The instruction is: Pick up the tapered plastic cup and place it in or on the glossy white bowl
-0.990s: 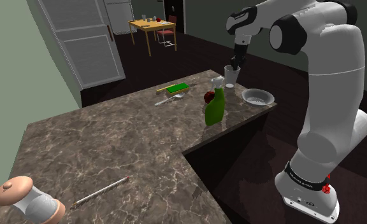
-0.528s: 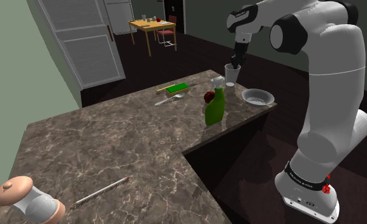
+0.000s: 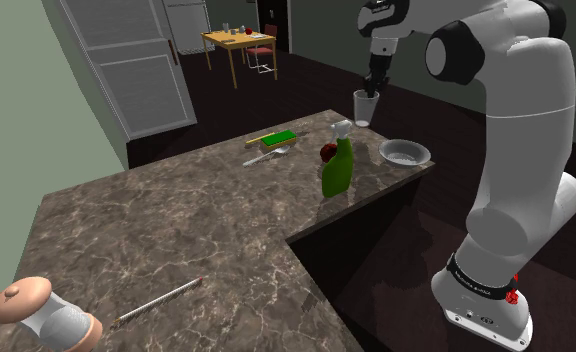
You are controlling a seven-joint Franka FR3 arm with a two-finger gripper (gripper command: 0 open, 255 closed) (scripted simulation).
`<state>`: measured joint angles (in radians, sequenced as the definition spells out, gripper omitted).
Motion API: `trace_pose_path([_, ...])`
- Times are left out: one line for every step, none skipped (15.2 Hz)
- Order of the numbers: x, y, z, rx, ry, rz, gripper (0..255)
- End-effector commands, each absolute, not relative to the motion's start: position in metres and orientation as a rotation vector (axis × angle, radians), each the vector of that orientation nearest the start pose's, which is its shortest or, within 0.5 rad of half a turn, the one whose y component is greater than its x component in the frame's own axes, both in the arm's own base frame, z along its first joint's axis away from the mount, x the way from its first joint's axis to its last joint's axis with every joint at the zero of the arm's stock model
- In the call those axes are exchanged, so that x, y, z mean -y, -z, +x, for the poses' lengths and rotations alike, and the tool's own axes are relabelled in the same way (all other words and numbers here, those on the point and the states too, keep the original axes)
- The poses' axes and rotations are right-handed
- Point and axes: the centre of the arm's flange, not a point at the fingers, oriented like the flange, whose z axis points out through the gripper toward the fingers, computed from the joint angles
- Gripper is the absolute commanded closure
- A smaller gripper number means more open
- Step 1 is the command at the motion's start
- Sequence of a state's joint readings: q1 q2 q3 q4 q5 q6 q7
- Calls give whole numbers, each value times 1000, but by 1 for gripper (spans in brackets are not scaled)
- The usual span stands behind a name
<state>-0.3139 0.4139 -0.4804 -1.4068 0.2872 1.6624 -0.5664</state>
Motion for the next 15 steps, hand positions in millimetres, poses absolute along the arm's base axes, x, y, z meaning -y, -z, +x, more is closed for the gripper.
trace_pose_path([414,-490,517,-367,-40,-2974,255])
trace_pose_path([414,-495,517,-367,-40,-2974,255])
trace_pose_path([414,-500,517,-367,-40,-2974,255])
trace_pose_path([414,-505,517,-367,-40,-2974,255])
trace_pose_path([414,-511,517,-367,-40,-2974,255])
trace_pose_path([414,-516,517,-367,-40,-2974,255])
trace_pose_path([414,-521,517,-367,-40,-2974,255])
trace_pose_path([414,-527,517,-367,-40,-2974,255])
trace_pose_path([414,-532,517,-367,-40,-2974,255])
trace_pose_path([414,-537,517,-367,-40,-2974,255])
trace_pose_path([414,-542,517,-367,-40,-2974,255])
trace_pose_path([414,-548,517,-367,-40,-2974,255])
trace_pose_path([409,-550,505,-367,-40,-2974,255])
trace_pose_path([403,-552,493,-367,-40,-2974,255])
trace_pose_path([398,-554,481,-367,-40,-2974,255])
